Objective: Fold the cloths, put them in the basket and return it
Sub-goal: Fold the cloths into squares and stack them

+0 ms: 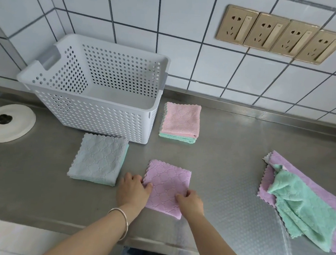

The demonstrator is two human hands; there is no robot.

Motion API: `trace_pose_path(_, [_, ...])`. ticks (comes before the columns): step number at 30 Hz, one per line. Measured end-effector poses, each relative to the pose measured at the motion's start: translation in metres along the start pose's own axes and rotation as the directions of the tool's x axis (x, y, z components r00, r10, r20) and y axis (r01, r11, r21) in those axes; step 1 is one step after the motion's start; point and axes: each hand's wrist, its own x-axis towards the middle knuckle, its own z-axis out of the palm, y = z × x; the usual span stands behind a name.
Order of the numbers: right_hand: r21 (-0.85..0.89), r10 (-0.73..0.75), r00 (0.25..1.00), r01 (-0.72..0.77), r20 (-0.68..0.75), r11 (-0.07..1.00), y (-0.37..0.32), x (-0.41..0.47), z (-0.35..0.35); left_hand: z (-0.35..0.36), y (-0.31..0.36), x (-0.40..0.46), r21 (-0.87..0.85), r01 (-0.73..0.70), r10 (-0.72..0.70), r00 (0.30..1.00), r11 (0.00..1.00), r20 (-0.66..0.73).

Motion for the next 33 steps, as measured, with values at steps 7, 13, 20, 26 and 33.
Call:
trace_pose_path(7, [0.149,-0.097,0.995,0.09,0.038,0.985,-0.011,-0.02,0.001,-0.032,-0.006,-0.009,-0.385,-0.031,0.037,0.999,0.922,0.008])
trace_pose_path(13, [0.234,-0.339,0.937,0.311,0.088,0.921,-0.08,-0.045,0.025,-0.108,-0.048,-0.004,-0.495,-0.131,0.006,0.969,0.859,-0.247])
trace_pose_path(20, [0.311,-0.36,0.913,0.291,0.192,0.905,-0.147,-0.039,0.087,-0.137,-0.107,0.046,-0.407,-0.078,-0.067,0.942,0.91,-0.33])
trace_pose_path(26, [0.167,-0.283,0.943,0.254,0.177,0.953,-0.147,-0.022,0.116,-0.114,-0.134,0.068,-0.378,-0.016,-0.091,0.961,0.926,-0.262])
trace_pose_path(33, [0.195,-0.31,0.945,0.287,0.102,0.938,-0.141,-0.017,0.121,-0.099,-0.144,0.078,-0.455,0.052,-0.181,0.953,0.889,-0.244])
